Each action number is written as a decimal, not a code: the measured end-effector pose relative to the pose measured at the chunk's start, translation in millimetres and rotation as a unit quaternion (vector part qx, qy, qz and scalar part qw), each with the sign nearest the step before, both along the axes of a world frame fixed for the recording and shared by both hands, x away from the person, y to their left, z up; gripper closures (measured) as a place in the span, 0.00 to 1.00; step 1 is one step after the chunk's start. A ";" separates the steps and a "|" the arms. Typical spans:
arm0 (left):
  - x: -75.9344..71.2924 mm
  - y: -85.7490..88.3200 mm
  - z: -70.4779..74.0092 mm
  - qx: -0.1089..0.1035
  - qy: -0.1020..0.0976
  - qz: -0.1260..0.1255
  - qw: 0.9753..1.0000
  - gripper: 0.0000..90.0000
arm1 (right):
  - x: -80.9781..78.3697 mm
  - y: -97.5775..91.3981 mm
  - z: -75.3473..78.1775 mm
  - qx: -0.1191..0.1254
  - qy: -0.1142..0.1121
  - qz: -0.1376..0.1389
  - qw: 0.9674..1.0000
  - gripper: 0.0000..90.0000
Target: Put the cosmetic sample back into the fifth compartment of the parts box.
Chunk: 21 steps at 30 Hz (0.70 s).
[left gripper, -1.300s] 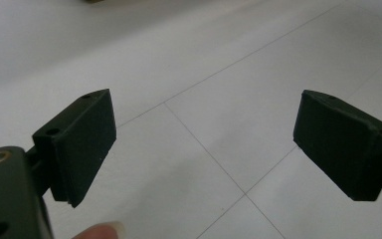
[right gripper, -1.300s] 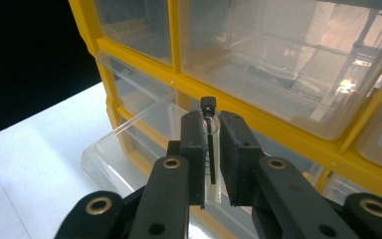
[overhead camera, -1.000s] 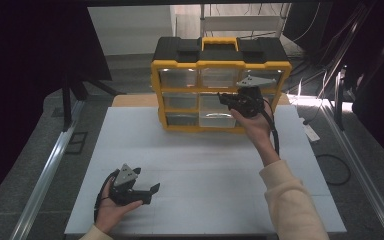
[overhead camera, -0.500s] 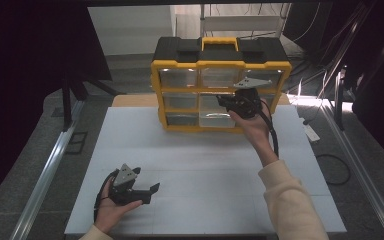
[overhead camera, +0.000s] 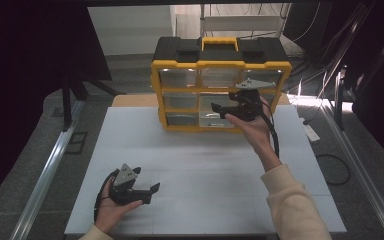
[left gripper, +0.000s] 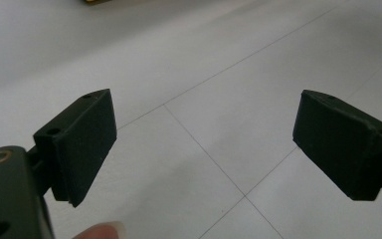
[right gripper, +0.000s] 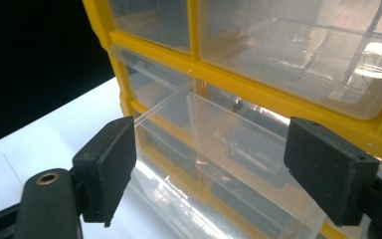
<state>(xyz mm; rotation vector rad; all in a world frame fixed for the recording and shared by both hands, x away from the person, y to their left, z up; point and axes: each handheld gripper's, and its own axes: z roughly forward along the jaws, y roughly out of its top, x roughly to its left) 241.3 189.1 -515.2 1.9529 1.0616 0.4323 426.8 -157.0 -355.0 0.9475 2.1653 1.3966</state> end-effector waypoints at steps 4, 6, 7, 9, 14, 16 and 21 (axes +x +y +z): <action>0.9 -0.2 0.3 -0.002 0.000 0.001 1.000 0.12 | -8.3 0.9 1.4 -0.001 -0.003 0.010 1.000 0.19; 1.2 -0.2 0.3 -0.003 0.001 0.000 1.000 0.12 | -13.5 -0.3 1.8 0.002 -0.002 0.016 1.000 0.19; 1.3 0.0 0.4 -0.004 0.001 0.000 1.000 0.12 | -15.3 -0.8 1.8 0.002 -0.003 0.017 1.000 0.19; 1.5 0.7 0.8 -0.006 0.001 0.001 1.000 0.12 | -21.0 -2.9 1.9 0.003 -0.004 0.021 1.000 0.18; 1.3 1.5 1.9 -0.006 -0.001 0.004 1.000 0.12 | -37.0 -10.9 1.4 0.005 -0.012 0.033 0.999 0.18; 1.3 1.1 2.0 -0.006 -0.001 0.005 1.000 0.12 | -45.0 -16.2 -0.4 0.007 -0.016 0.039 0.999 0.18; 3.0 -1.0 1.7 -0.007 -0.001 0.008 1.000 0.12 | -66.2 -29.9 -9.1 0.013 -0.018 0.049 0.999 0.18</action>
